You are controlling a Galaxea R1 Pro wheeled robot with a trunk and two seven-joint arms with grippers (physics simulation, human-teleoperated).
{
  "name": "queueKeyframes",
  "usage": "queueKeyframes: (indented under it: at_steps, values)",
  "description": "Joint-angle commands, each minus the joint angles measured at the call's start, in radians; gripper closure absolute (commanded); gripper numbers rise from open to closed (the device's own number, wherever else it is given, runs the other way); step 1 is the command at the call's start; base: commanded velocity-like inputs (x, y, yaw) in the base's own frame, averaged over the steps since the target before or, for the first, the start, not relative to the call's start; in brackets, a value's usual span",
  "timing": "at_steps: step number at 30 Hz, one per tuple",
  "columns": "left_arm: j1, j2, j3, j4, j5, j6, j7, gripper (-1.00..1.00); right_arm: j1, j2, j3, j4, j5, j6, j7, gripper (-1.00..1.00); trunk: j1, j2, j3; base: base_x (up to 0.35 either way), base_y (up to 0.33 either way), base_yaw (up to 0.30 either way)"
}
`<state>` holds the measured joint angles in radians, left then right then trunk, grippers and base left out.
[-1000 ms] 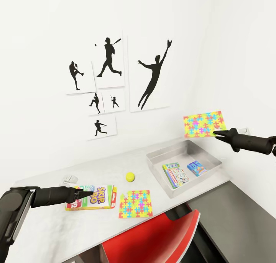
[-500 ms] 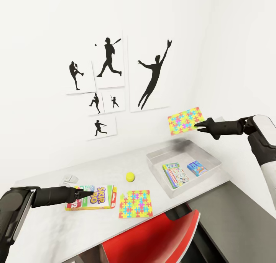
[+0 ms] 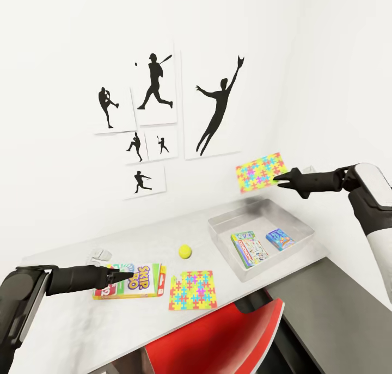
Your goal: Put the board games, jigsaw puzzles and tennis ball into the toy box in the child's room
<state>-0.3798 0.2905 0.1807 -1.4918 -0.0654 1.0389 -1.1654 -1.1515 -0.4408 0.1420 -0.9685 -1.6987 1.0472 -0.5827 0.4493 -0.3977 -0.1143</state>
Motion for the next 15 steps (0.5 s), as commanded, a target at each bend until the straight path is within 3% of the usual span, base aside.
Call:
queueKeyframes:
  at_steps: [1,12,15]
  values:
    - [-0.001,0.000,0.001,-0.001,-0.007,0.008,-0.008,-1.00,-0.002,0.000,0.007,0.000,-0.009,0.000,-0.010,1.00,0.001,-0.002,-0.002,0.000,0.000,0.000]
    - [-0.001,0.002,0.006,-0.001,-0.007,0.008,-0.009,-1.00,-0.008,-0.006,0.019,0.014,-0.009,0.000,-0.008,1.00,0.001,-0.002,-0.002,0.000,0.000,0.000]
    - [-0.001,0.004,0.007,-0.001,-0.007,0.008,-0.009,-1.00,-0.022,-0.004,0.039,0.053,-0.009,0.000,-0.007,1.00,0.001,-0.002,-0.002,0.000,0.000,0.000]
